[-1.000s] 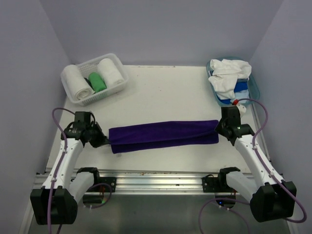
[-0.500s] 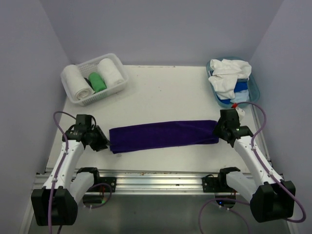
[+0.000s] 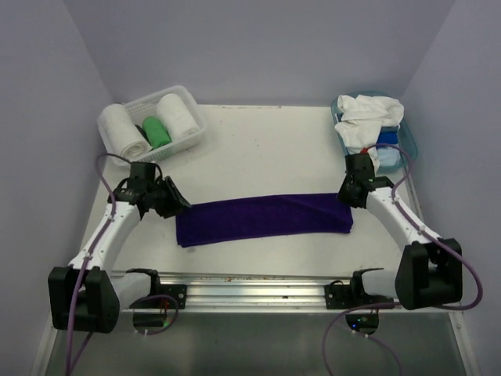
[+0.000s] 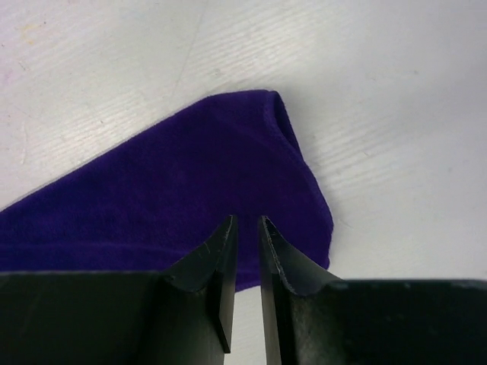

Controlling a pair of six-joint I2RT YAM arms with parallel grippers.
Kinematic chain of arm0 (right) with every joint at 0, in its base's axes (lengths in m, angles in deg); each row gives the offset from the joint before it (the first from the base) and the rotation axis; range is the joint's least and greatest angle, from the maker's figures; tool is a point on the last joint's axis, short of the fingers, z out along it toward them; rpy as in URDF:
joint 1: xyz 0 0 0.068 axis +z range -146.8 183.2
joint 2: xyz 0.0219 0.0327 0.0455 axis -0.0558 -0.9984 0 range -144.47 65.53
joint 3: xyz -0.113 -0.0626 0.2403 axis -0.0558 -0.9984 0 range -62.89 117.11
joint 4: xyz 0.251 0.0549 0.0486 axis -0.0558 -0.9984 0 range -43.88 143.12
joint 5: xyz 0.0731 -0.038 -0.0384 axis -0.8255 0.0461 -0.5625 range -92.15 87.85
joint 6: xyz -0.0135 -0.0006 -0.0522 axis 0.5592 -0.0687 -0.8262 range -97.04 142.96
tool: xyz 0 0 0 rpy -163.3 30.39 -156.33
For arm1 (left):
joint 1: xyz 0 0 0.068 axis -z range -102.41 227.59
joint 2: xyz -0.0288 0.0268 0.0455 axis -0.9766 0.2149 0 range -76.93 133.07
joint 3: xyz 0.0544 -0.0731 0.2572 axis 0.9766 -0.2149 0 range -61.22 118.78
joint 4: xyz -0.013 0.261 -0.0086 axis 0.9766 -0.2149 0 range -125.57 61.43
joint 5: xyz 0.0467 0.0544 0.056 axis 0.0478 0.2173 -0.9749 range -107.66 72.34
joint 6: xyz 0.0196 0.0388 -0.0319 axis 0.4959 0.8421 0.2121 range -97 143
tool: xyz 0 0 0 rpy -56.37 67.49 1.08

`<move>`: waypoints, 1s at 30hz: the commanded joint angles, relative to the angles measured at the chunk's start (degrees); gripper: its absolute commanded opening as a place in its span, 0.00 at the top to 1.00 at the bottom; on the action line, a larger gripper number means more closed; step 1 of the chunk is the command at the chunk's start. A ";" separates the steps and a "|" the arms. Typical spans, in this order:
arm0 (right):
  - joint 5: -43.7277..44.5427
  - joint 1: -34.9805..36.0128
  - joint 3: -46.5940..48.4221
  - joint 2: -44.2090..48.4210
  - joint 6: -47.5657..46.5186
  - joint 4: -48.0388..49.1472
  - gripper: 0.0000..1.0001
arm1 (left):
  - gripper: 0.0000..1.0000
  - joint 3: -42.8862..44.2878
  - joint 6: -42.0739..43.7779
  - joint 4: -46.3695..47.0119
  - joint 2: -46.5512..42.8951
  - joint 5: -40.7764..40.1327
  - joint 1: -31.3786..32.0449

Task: Roll the towels
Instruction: Fold the towel

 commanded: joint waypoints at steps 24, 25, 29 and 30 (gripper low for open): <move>2.57 -3.68 14.01 -30.88 1.40 10.80 0.84 | 0.60 0.92 3.23 17.43 32.36 -4.23 3.78; 3.10 -3.68 14.88 -31.84 1.58 9.32 0.84 | 0.60 0.83 3.32 17.25 31.31 -4.67 3.60; 2.23 -3.68 14.72 -28.79 2.02 9.03 0.82 | 0.60 1.01 4.46 15.15 28.23 -6.26 2.81; 1.61 -3.77 13.41 -27.64 2.11 9.56 0.78 | 0.58 1.18 5.16 14.44 27.26 -6.17 2.81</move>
